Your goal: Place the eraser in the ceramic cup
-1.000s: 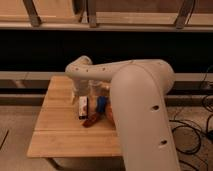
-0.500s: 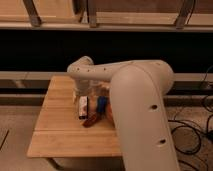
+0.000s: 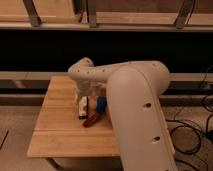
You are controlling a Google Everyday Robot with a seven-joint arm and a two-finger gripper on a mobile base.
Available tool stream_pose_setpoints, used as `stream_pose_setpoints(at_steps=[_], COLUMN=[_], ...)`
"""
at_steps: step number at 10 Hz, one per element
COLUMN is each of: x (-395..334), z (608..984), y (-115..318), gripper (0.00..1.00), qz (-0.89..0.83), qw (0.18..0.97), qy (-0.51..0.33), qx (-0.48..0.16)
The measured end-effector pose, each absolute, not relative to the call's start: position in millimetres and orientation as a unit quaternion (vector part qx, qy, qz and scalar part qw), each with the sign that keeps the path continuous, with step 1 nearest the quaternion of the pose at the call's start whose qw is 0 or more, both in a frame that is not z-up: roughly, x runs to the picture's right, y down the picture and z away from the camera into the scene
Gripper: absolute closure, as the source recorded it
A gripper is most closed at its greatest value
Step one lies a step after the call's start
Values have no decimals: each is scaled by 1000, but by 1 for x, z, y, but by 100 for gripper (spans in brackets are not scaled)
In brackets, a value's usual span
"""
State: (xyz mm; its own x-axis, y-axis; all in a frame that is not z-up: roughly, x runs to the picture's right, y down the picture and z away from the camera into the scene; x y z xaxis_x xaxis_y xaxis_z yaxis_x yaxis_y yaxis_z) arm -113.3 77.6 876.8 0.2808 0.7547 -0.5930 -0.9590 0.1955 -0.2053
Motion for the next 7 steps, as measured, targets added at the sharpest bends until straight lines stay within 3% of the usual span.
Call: stream_pose_setpoints(at_steps=[7], x=[-130], z=[905], y=[71], gripper=[35], qz=[578], qw=[744], qy=[162], qx=[-293])
